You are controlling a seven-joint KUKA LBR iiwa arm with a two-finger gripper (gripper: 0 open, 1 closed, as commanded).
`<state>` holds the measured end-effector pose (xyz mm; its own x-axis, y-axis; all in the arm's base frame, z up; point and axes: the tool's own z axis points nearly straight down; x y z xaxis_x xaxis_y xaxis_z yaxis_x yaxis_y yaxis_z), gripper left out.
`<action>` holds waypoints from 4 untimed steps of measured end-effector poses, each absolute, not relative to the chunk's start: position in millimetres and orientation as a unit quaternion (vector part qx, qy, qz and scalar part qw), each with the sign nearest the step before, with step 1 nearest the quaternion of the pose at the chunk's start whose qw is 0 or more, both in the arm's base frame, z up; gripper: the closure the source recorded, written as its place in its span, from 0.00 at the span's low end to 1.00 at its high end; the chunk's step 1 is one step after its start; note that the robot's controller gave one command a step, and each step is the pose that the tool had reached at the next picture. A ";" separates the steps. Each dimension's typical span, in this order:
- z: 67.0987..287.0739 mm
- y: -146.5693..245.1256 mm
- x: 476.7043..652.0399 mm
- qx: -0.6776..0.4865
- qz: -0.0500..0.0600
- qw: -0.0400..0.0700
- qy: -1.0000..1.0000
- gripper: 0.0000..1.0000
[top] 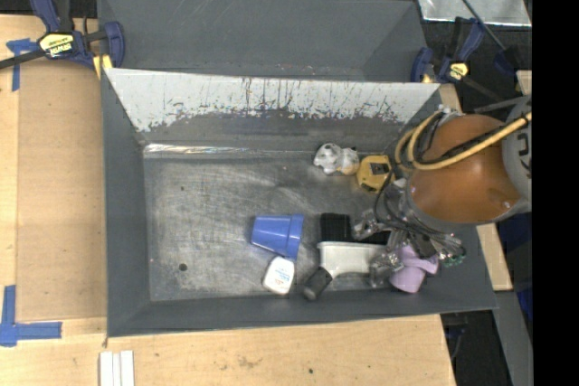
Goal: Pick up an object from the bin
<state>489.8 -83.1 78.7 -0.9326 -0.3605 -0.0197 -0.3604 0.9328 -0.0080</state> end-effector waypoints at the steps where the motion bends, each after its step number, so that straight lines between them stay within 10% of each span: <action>1: 95.9 -82.7 487.6 -0.183 0.000 0.004 0.983 1.00; 4: 161.3 -83.0 487.5 -0.184 0.000 0.000 0.983 1.00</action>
Offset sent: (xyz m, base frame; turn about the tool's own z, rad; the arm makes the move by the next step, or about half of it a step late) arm 0.0000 0.0000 0.0933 0.0001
